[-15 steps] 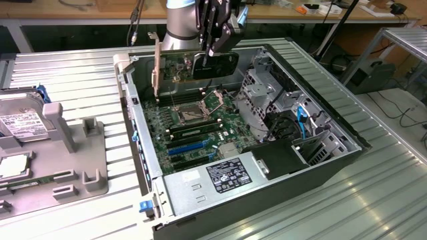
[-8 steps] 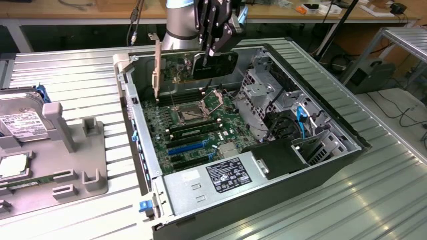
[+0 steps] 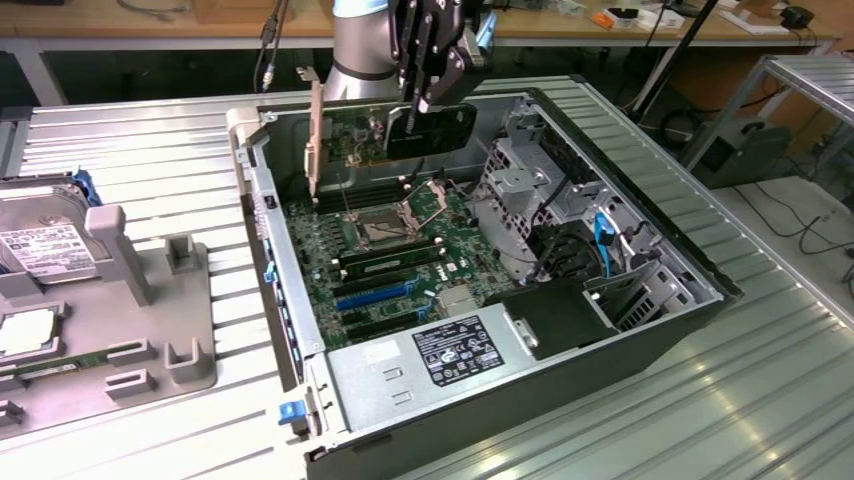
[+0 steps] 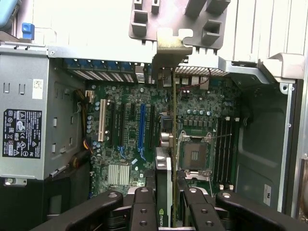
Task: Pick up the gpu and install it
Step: 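Insert the gpu into the slot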
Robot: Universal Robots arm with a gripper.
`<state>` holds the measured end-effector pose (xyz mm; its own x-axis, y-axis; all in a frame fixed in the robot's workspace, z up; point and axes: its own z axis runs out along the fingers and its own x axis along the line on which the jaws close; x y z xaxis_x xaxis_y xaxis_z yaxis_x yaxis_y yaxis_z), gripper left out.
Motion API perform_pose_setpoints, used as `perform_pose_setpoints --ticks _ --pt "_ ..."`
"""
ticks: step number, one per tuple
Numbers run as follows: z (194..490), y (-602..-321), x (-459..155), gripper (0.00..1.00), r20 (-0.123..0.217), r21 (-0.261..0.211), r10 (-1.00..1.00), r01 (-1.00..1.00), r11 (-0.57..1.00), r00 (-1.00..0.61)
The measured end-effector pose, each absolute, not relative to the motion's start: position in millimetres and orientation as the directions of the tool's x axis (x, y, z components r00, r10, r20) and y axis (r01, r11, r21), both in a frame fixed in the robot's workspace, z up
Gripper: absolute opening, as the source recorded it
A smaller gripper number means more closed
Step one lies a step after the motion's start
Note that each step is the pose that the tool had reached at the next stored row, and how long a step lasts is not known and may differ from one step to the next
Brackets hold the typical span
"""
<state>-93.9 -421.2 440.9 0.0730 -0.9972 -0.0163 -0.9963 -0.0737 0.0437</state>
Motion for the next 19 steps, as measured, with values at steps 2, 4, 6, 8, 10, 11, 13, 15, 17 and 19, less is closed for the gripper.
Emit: perform_pose_setpoints --ticks 2,4,6,8,10,11,13,15,17,19 --pt "440.9 -421.2 -93.9 0.27 -0.016 0.044 -0.997 -0.996 -0.074 0.073" --pt "440.8 -421.2 -93.8 0.27 -0.016 0.044 -0.998 -0.997 -0.067 0.066" --pt "440.8 -421.2 -93.9 0.27 -0.016 0.044 -0.998 -0.997 -0.064 0.064" --pt "440.9 -421.2 -93.9 0.27 -0.016 0.044 -0.998 -0.997 -0.064 0.064" --pt "439.7 -421.2 -93.9 0.27 -0.016 0.044 -0.998 -0.997 -0.064 0.064" --pt "439.6 -421.2 -93.9 0.27 -0.016 0.044 -0.998 -0.997 -0.064 0.064" --pt "439.3 -421.2 -93.9 0.27 -0.016 0.044 -0.998 -0.997 -0.064 0.064" --pt "438.9 -421.2 -93.9 0.27 -0.016 0.044 -0.998 -0.997 -0.064 0.064" --pt "438.6 -421.2 -93.9 0.27 -0.016 0.044 -0.998 -0.997 -0.064 0.064" --pt "438.1 -421.2 -93.9 0.27 -0.016 0.044 -0.998 -0.997 -0.064 0.064"
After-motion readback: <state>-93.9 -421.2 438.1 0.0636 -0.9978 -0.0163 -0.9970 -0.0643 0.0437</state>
